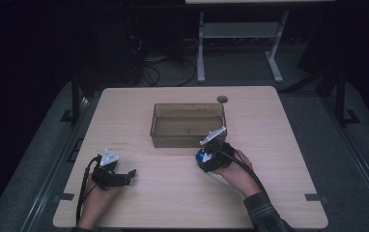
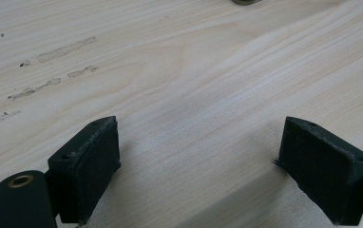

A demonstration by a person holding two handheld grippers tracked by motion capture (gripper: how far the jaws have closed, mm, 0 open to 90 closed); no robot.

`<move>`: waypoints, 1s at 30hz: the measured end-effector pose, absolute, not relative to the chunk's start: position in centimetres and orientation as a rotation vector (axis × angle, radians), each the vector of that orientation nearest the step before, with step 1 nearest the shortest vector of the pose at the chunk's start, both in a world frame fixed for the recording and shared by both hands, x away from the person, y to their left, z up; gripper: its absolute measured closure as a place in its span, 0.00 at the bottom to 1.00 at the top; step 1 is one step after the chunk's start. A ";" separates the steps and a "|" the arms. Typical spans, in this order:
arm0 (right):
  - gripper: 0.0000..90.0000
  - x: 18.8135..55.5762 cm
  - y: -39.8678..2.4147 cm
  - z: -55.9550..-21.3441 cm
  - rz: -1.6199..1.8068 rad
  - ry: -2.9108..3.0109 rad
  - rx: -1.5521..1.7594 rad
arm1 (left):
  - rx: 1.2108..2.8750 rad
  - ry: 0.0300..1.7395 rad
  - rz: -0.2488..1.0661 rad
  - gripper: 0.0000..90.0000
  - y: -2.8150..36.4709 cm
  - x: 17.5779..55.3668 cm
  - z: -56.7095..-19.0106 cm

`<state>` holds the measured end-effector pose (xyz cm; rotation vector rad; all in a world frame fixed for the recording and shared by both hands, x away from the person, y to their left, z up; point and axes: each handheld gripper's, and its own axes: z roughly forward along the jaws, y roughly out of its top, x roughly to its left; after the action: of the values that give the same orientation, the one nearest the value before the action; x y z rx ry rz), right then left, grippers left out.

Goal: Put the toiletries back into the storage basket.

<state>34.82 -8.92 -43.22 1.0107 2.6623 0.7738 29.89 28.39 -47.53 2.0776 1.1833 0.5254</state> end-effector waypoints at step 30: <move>0.35 35.0 -8.8 -45.1 0.638 2.719 1.040 | 2.078 1.182 0.525 0.13 28.4 29.9 -47.5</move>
<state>34.98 -8.77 -45.05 1.0404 2.7185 0.6375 29.89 28.38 -47.53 2.0779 1.1817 0.5248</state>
